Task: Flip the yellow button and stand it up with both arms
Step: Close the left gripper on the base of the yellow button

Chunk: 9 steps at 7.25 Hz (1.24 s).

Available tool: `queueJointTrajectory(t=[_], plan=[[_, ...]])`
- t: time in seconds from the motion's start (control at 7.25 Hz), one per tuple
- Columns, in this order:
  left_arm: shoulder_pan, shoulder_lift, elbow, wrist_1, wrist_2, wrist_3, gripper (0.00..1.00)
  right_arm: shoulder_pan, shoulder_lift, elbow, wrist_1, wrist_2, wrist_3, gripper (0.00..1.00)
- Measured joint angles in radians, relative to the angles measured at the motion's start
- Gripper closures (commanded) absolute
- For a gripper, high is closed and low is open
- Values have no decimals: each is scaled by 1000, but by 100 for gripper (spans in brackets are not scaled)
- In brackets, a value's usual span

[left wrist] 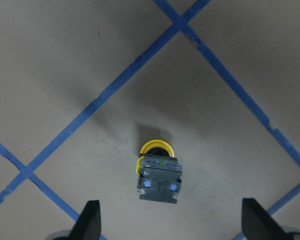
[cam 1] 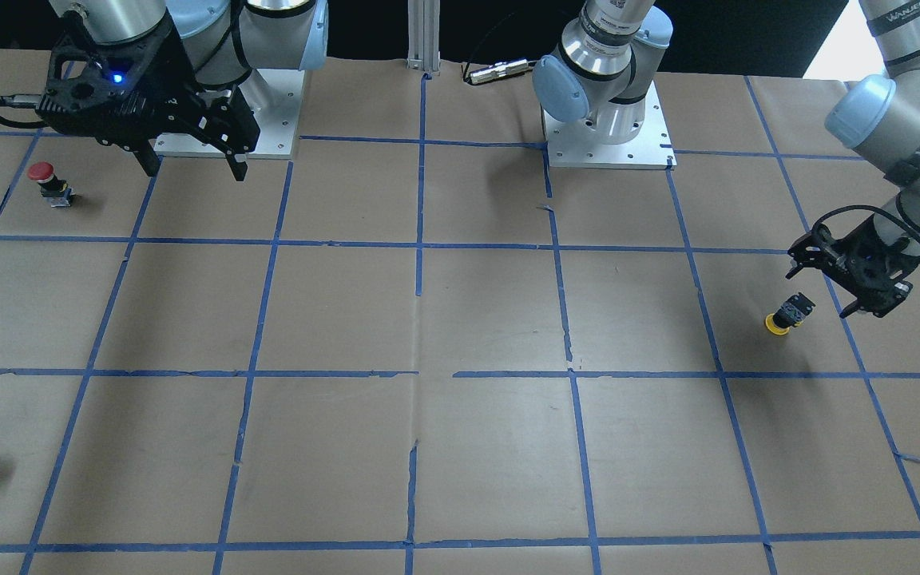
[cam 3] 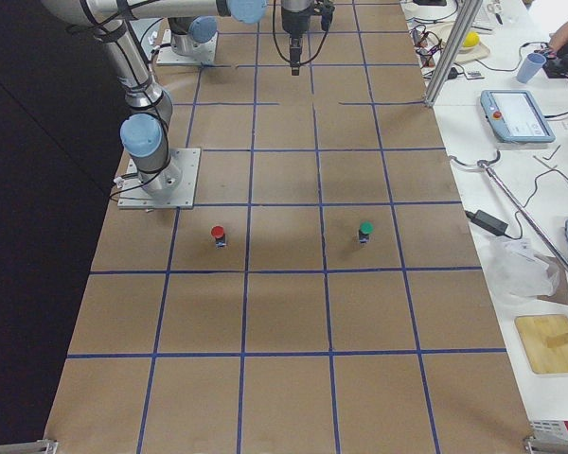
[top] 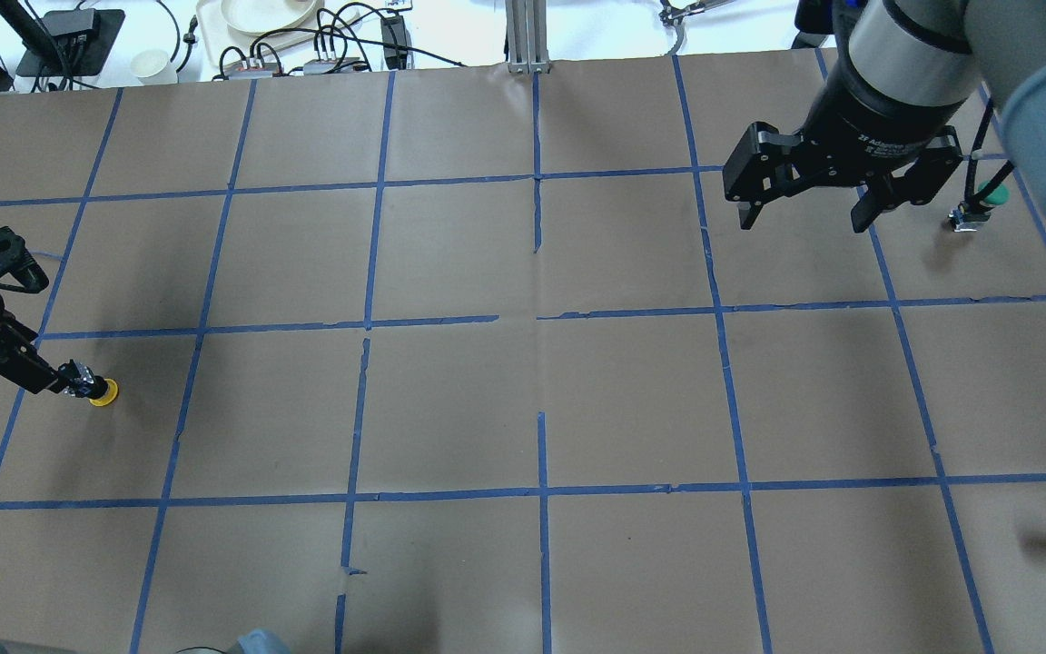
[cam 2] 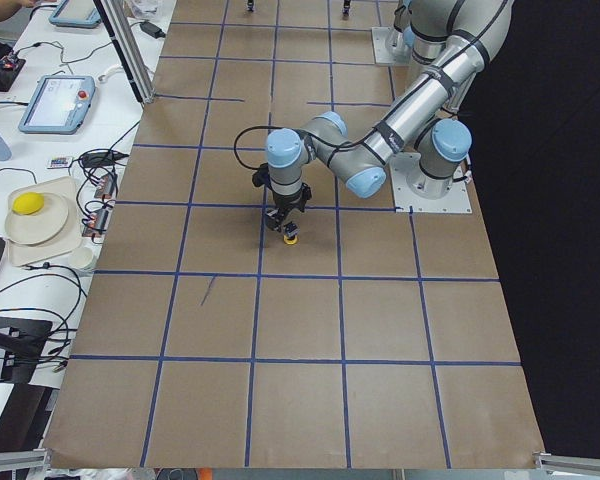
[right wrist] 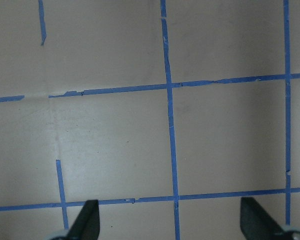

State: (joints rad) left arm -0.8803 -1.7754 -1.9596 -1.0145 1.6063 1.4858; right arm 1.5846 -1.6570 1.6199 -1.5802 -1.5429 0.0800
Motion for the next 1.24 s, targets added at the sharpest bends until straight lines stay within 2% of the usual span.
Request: queueJointTrajectory(t=[0.41,0.55,0.69,0.83,0.97,1.24], plan=[[3,-34,-63,133,0,30,7,0,1,0,-1,1,1,0],[3,-47,-67,150,0,39,15,0,1,0,-1,1,1,0],[2,-53,-71,157,-1,44,60,1,1,0,-1,1,1,0],[1,-53,-74,159,-1,46,78,0,0,0,-1,0,1,0],[-1,-49,-75,159,-1,48,91,0,-1,0,0,-1,1,0],[-8,-36,-74,153,-1,50,98,0,-1,0,0,-1,1,0]])
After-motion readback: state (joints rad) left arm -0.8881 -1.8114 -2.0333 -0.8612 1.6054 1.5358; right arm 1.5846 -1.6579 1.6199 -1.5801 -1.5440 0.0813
